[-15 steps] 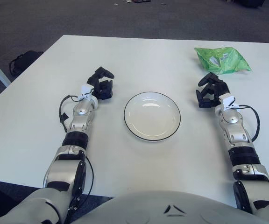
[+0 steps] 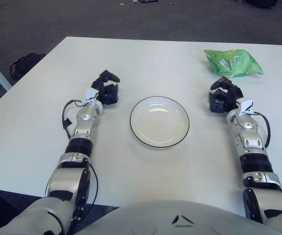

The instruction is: Put the snack into the plate.

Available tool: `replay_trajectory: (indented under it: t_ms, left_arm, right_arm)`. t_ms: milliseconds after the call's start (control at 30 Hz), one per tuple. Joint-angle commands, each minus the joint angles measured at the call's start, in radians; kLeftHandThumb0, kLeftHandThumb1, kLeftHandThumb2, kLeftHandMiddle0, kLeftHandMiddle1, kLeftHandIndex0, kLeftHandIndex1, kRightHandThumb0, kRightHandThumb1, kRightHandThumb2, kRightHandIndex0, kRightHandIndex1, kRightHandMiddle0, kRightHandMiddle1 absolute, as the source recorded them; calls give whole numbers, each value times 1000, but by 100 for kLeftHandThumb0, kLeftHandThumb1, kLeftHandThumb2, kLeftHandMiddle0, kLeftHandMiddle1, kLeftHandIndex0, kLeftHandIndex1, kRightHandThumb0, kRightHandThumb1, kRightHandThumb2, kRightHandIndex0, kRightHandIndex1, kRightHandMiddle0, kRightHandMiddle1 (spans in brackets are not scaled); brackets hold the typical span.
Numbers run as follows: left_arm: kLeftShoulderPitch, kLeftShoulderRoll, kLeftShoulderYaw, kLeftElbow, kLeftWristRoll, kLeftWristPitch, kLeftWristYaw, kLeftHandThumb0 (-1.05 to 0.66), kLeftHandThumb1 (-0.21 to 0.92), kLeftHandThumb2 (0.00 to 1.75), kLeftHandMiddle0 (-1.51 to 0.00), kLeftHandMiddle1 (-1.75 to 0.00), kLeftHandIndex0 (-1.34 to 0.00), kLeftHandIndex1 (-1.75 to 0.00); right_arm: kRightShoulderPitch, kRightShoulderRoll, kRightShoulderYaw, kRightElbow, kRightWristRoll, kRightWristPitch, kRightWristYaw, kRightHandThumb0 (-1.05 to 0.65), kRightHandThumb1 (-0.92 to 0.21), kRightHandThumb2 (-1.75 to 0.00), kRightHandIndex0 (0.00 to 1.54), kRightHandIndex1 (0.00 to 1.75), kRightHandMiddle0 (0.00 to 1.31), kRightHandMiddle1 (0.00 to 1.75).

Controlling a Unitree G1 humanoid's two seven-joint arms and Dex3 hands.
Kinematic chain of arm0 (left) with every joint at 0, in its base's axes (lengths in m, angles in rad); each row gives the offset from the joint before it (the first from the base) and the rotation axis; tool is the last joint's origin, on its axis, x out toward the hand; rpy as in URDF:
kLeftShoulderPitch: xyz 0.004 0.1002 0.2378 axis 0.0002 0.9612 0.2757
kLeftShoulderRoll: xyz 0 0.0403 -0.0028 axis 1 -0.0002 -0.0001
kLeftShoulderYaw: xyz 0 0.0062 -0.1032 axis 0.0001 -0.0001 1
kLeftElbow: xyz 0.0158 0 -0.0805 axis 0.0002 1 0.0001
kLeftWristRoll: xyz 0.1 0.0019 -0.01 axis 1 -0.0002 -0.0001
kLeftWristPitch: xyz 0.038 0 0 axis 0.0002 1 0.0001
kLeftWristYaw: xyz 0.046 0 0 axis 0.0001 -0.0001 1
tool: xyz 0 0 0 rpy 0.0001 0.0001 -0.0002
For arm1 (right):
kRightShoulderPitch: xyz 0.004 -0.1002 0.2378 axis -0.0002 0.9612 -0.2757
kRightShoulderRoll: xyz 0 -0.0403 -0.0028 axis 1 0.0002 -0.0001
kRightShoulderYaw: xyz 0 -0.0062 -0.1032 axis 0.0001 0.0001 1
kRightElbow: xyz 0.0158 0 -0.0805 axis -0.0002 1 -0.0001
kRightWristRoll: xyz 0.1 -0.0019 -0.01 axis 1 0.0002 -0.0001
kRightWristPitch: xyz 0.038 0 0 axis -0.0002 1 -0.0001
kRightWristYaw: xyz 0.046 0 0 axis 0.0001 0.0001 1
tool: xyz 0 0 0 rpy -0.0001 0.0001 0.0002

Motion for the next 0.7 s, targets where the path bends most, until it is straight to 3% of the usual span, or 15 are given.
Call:
replay_trajectory:
  t_ms: [0,367,533,667]
  left_arm:
    - [94,-35,-28,59,33,26,9,-42,53,104,-99,-175,-44,-175]
    - [100,-53,-42,58,49,-6,23,-41,54,103,-97,-175,-44,-175]
    - [103,-55,-43,52,52,-10,22,-41,55,102,-95,-175,-43,-175]
    - [103,-57,-42,51,47,-15,17,-41,54,103,-96,-175,-44,-175]
  right_arm:
    - [76,29,7,98,-6,62,9,-1,-23,-140,74,164,44,175]
    - [72,55,-61,163,23,-43,-43,-1,-21,-144,71,170,46,175]
    - [81,72,-112,167,105,-63,18,-1,-20,-145,72,169,47,175]
    - [85,55,-160,93,196,-5,86,-1,-17,-149,73,171,49,175]
